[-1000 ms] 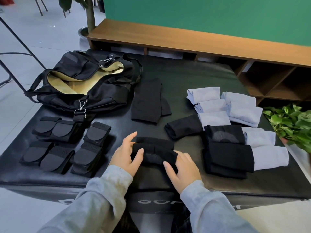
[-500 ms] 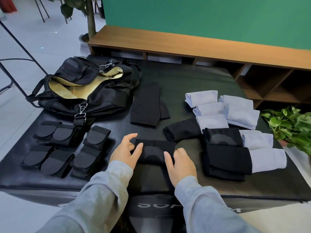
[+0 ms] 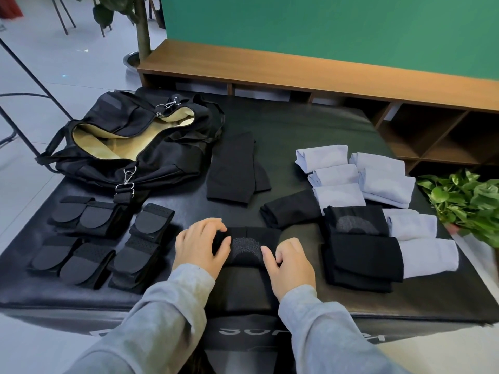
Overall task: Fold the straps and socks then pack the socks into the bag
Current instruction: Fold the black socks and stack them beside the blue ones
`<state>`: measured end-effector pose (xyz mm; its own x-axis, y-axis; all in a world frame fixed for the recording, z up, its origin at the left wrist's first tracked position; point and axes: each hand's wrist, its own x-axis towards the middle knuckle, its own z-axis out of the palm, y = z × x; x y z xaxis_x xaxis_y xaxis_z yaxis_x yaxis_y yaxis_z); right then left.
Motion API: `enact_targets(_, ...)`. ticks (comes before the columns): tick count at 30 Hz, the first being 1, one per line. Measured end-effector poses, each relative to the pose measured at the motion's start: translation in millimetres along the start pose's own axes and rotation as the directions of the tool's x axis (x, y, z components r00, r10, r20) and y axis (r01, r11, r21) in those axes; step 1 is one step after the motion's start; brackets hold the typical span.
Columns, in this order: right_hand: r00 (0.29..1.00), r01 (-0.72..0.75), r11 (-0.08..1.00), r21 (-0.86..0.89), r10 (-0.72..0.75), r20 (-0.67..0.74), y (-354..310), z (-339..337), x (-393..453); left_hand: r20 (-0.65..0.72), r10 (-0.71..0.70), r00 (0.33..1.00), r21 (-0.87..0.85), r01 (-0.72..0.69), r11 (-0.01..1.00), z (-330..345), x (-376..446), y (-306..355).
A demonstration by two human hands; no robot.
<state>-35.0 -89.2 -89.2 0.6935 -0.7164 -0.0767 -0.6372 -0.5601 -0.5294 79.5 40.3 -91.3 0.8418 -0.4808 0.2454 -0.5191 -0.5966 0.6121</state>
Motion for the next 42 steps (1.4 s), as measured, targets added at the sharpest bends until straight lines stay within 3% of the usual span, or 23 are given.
enact_targets(9, 0.999, 0.024, 0.999, 0.041, -0.022, -0.042, -0.9, -0.7, -1.2, 0.181, -0.166, 0.969, 0.046, 0.16, 0.986, -6.2, -3.7, 11.7)
enact_targets(14, 0.994, 0.09, 0.995, 0.048, -0.087, -0.067, 2.6, 0.8, -4.5, 0.151, -0.027, 0.988, -0.038, 0.033, 0.999, -2.8, -22.7, 11.6)
enact_targets(24, 0.975, 0.221, 0.948, 0.231, -0.222, -0.019, 33.3, -1.8, -25.3, 0.173, -0.049, 0.984, -0.107, 0.068, 0.992, -0.8, -46.4, 16.3)
enact_targets(30, 0.936, 0.352, 0.915, 0.196, -0.341, -0.089, 35.7, 1.0, -46.8, 0.204, -0.022, 0.979, -0.121, 0.047, 0.992, 4.6, -57.7, 27.3)
enact_targets(37, 0.892, 0.452, 0.885, 0.113, -0.446, -0.071, 24.3, 0.5, -53.4, 0.258, -0.001, 0.966, -0.106, 0.029, 0.994, 5.1, -60.2, 32.4)
enact_targets(42, 0.912, 0.39, 0.915, 0.104, -0.368, -0.179, 24.5, -8.7, -48.0, 0.259, 0.017, 0.966, -0.138, 0.02, 0.99, -1.0, -58.6, 36.9)
